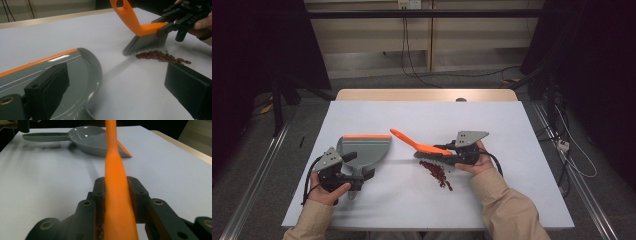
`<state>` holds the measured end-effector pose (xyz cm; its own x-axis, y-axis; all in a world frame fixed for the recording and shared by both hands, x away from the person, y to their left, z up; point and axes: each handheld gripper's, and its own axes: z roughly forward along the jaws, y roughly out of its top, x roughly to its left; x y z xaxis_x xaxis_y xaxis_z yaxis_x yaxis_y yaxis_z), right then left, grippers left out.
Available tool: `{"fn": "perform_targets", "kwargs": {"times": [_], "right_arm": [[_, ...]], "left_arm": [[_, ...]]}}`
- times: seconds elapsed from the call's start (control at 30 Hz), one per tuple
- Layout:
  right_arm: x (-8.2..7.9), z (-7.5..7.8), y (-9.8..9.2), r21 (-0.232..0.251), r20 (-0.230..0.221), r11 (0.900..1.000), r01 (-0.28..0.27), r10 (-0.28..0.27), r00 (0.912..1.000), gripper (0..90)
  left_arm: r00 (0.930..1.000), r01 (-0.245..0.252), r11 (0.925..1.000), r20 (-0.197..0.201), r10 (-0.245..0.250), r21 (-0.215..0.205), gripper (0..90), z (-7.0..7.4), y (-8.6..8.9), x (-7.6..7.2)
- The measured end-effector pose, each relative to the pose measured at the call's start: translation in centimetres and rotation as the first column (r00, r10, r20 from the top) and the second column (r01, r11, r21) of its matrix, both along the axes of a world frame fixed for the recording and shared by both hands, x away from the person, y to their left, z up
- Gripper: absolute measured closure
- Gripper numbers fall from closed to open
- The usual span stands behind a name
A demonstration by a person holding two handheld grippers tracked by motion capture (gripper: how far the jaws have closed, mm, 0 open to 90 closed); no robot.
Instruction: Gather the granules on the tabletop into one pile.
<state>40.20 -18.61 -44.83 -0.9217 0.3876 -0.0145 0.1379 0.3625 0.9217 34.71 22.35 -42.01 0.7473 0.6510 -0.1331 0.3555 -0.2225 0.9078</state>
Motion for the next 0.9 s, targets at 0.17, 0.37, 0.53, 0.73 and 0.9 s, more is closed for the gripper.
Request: {"fn": "perform_targets", "kwargs": {"times": [0.17, 0.37, 0.53, 0.73, 0.9], "right_arm": [[-1.2, -0.1, -0.5, 0.010, 0.000, 1.000, -0.020, 0.020, 0.9998, 70.9], [-2.4, 0.0, -0.6, 0.019, -0.001, 1.000, -0.012, 0.012, 0.9999, 71.0], [-3.1, 0.0, -0.4, 0.037, 0.000, 0.999, 0.011, -0.011, 0.9999, 71.0], [-3.0, 0.4, -0.5, 0.082, -0.007, 0.993, 0.086, -0.086, 0.9963, 71.0], [-3.3, 1.3, -0.2, 0.113, -0.028, 0.977, 0.179, -0.177, 0.9838, 71.1]], "left_arm": [[1.0000, 0.003, 1.0000, 0.000, -0.003, -0.003, 5.4, 0.0, -0.1, -0.1], [1.0000, 0.001, 1.0000, 0.002, -0.001, 0.001, 5.4, 0.0, -0.2, -0.1], [1.0000, 0.006, 1.0000, 0.003, -0.006, 0.006, 5.4, 0.0, -0.3, -0.1], [0.9999, 0.008, 0.9999, 0.007, -0.008, 0.009, 5.4, 0.0, -0.3, 0.0], [0.9999, 0.011, 0.9999, 0.005, -0.011, 0.005, 5.4, 0.0, -0.3, 0.0]]}}
